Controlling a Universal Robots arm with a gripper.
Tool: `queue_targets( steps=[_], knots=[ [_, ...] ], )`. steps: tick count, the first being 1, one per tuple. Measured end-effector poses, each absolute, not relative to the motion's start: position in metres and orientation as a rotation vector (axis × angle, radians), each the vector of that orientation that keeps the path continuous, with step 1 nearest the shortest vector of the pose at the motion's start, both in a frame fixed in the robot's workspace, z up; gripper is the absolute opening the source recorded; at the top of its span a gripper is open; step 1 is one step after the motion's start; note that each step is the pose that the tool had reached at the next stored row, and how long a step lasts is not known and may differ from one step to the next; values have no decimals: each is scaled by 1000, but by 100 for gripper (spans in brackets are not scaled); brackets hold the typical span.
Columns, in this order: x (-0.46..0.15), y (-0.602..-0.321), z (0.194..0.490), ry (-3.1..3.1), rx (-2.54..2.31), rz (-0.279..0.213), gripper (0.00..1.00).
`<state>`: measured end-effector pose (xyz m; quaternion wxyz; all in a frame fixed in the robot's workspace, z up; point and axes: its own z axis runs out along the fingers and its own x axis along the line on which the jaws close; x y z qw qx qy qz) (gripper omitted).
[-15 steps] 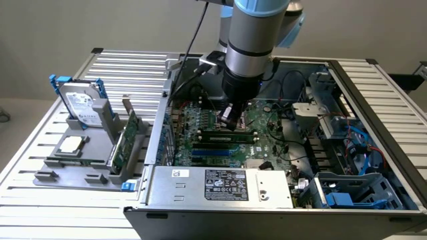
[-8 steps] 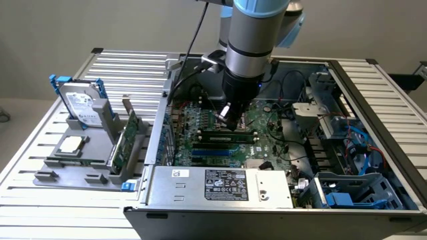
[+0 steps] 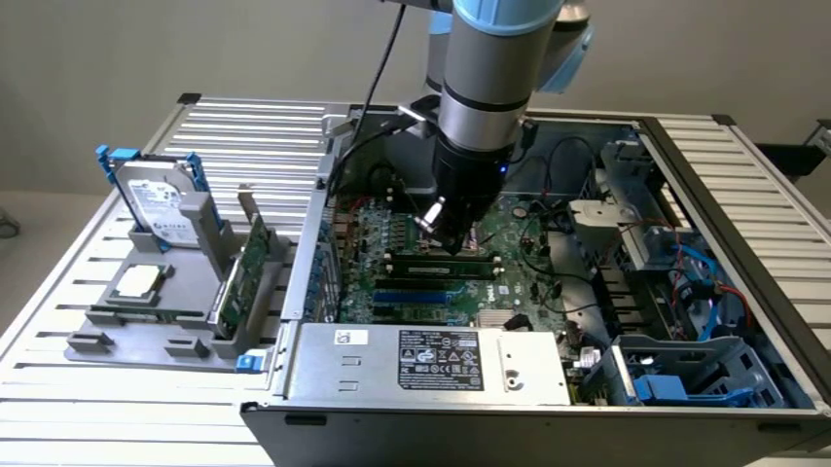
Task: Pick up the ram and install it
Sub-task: 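Press down the ram until it locks into place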
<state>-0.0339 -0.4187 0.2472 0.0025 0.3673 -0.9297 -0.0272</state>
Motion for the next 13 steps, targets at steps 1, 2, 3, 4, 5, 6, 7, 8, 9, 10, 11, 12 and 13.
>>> queue_targets(
  steps=[1,2,3,4,5,6,7,8,9,10,11,12,13],
  knots=[
    [-34,-419,247,-2927,1125,-85,11],
    [-34,-419,247,-2938,1098,-85,11],
    [-34,-419,247,-2948,1072,-86,11],
    [-34,-419,247,-2958,1046,-85,11],
    [-34,-419,247,-2968,1018,-86,11],
    [-34,-419,247,-2977,993,-86,11],
    [-34,-419,247,-2986,966,-86,11],
    [-34,-419,247,-2996,939,-86,11],
    [-34,-419,247,-3004,914,-86,11],
    [-34,-419,247,-3012,889,-86,11],
    [-34,-419,247,-3020,864,-86,11],
    [-34,-419,247,-3027,839,-86,11],
    [-34,-419,247,-3034,814,-86,11]
  ],
)
